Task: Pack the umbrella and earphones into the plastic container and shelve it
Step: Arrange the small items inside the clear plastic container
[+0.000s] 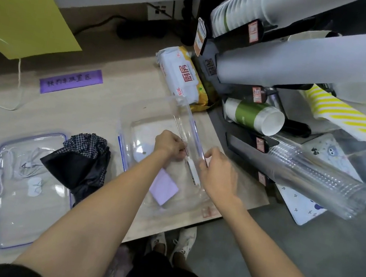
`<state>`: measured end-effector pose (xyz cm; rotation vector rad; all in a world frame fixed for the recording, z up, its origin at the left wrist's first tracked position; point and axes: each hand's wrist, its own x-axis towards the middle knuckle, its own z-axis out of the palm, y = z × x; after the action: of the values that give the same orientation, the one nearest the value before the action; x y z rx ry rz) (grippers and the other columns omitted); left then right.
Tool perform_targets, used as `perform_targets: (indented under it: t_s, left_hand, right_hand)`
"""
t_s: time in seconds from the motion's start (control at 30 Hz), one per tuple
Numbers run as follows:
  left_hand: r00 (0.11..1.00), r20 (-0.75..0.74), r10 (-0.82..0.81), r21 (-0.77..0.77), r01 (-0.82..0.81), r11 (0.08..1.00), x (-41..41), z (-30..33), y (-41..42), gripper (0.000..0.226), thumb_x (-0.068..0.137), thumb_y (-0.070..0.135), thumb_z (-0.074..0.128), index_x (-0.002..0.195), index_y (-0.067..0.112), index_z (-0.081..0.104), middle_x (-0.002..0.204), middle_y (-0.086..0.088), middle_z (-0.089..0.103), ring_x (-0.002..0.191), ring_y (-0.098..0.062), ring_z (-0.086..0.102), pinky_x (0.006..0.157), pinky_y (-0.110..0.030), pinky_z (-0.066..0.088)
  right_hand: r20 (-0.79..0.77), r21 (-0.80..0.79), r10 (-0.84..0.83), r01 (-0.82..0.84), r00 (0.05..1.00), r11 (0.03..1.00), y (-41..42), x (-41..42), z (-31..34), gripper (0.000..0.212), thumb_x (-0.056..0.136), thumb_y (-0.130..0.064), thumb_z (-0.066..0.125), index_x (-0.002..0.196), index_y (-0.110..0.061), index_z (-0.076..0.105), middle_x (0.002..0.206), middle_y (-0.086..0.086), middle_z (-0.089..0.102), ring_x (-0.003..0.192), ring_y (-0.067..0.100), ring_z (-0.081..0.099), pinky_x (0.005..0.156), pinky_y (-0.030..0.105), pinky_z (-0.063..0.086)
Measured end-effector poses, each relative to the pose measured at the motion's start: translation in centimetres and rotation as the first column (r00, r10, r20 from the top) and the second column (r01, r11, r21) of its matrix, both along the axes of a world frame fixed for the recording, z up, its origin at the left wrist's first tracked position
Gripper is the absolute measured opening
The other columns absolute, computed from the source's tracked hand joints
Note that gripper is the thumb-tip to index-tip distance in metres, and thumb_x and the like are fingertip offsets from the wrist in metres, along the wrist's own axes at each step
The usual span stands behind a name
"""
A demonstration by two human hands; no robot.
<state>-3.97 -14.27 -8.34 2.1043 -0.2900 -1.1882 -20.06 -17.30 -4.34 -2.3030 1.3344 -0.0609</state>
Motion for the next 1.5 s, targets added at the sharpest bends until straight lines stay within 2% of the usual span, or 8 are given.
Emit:
perform_targets:
  t_s: [0.17, 0.4, 0.63, 0.83, 1.03, 1.13, 1.3, 1.5]
  left_hand:
    - [1.0, -0.004, -0.016, 0.03, 0.016, 0.999, -0.8, -0.5, -0.6, 0.013, 0.088, -0.002, 0.066, 0.079, -0.006, 0.074, 0.084, -0.027, 0.076, 0.07, -0.034, 0.075, 0.072, -0.044, 0.064]
    - [0.999, -0.029, -0.021, 0.038, 0.023, 0.999, -1.4, -0.9, -1.0, 0.015, 0.087, -0.007, 0.062, 0.079, 0.004, 0.068, 0.075, -0.018, 0.066, 0.066, -0.028, 0.07, 0.075, -0.043, 0.064]
    - [0.999, -0.035, -0.029, 0.059, 0.031, 0.998, -1.8, -0.9, -0.2, 0.01, 0.09, 0.003, 0.068, 0.085, -0.003, 0.074, 0.078, -0.021, 0.071, 0.064, -0.024, 0.066, 0.064, -0.024, 0.061]
    - [0.994, 0.045, -0.101, 0.084, 0.097, 0.992, -2.1, -0.8, 0.5, 0.019, 0.091, 0.005, 0.065, 0.08, -0.007, 0.074, 0.085, -0.023, 0.077, 0.068, -0.026, 0.068, 0.083, -0.04, 0.062]
    - [0.938, 0.315, -0.147, 0.039, 0.142, 0.989, 0.0, 1.6, 1.7, 0.023, 0.095, 0.006, 0.048, 0.091, 0.0, 0.069, 0.091, -0.022, 0.075, 0.087, -0.038, 0.072, 0.082, -0.045, 0.059]
    - [0.791, 0.51, -0.337, 0.154, 0.302, 0.941, 1.9, 2.6, 3.2, 0.026, 0.096, 0.004, 0.046, 0.108, 0.0, 0.069, 0.109, -0.021, 0.071, 0.104, -0.039, 0.065, 0.09, -0.043, 0.053]
    - [0.297, 0.651, -0.699, 0.524, 0.49, 0.696, 4.8, 3.4, 6.4, 0.036, 0.096, 0.007, 0.056, 0.131, 0.01, 0.06, 0.129, -0.012, 0.061, 0.121, -0.033, 0.052, 0.094, -0.038, 0.04]
    - [0.151, 0.669, -0.727, 0.605, 0.457, 0.652, 6.4, 3.2, 9.3, 0.043, 0.091, 0.002, 0.051, 0.132, 0.013, 0.058, 0.136, -0.006, 0.058, 0.128, -0.028, 0.046, 0.105, -0.034, 0.031]
  right_hand:
    - [0.124, 0.294, -0.218, 0.175, 0.968, 0.94, -0.8, -0.6, -2.0, 0.033, 0.1, -0.039, 0.048, 0.093, -0.011, 0.064, 0.097, 0.014, 0.067, 0.094, 0.033, 0.06, 0.076, 0.034, 0.041]
    - [0.118, 0.417, -0.321, 0.246, 0.94, 0.875, -1.4, -1.1, -3.2, 0.047, 0.105, -0.041, 0.035, 0.09, -0.007, 0.064, 0.1, 0.018, 0.069, 0.096, 0.037, 0.059, 0.076, 0.036, 0.038]
    - [0.127, 0.444, -0.336, 0.25, 0.933, 0.86, -1.4, -1.3, -3.9, 0.047, 0.103, -0.047, 0.034, 0.088, -0.014, 0.064, 0.095, 0.012, 0.068, 0.091, 0.031, 0.059, 0.077, 0.036, 0.04]
    - [0.196, 0.344, -0.317, 0.238, 0.928, 0.908, -0.9, -1.6, -3.5, 0.033, 0.103, -0.037, 0.04, 0.087, -0.016, 0.059, 0.091, 0.007, 0.064, 0.085, 0.028, 0.057, 0.071, 0.032, 0.034]
    - [0.267, -0.078, 0.098, -0.081, 0.959, 0.994, 0.1, -0.1, -0.8, 0.014, 0.096, -0.015, 0.052, 0.094, -0.005, 0.06, 0.093, 0.014, 0.061, 0.083, 0.031, 0.056, 0.074, 0.039, 0.045]
    - [0.174, -0.154, 0.255, -0.23, 0.951, 0.961, 0.9, 1.1, -0.3, 0.015, 0.097, -0.017, 0.053, 0.096, -0.005, 0.063, 0.096, 0.013, 0.063, 0.089, 0.03, 0.059, 0.075, 0.037, 0.045]
    - [-0.037, 0.041, 0.361, -0.36, 0.932, 0.932, 3.3, 3.3, -0.5, 0.028, 0.098, -0.029, 0.05, 0.12, -0.013, 0.056, 0.118, 0.006, 0.059, 0.101, 0.029, 0.062, 0.07, 0.034, 0.045]
    - [-0.143, 0.163, 0.424, -0.401, 0.894, 0.901, 6.5, 5.8, -2.5, 0.054, 0.088, -0.037, 0.064, 0.131, -0.009, 0.045, 0.124, 0.011, 0.053, 0.11, 0.029, 0.056, 0.081, 0.037, 0.045]
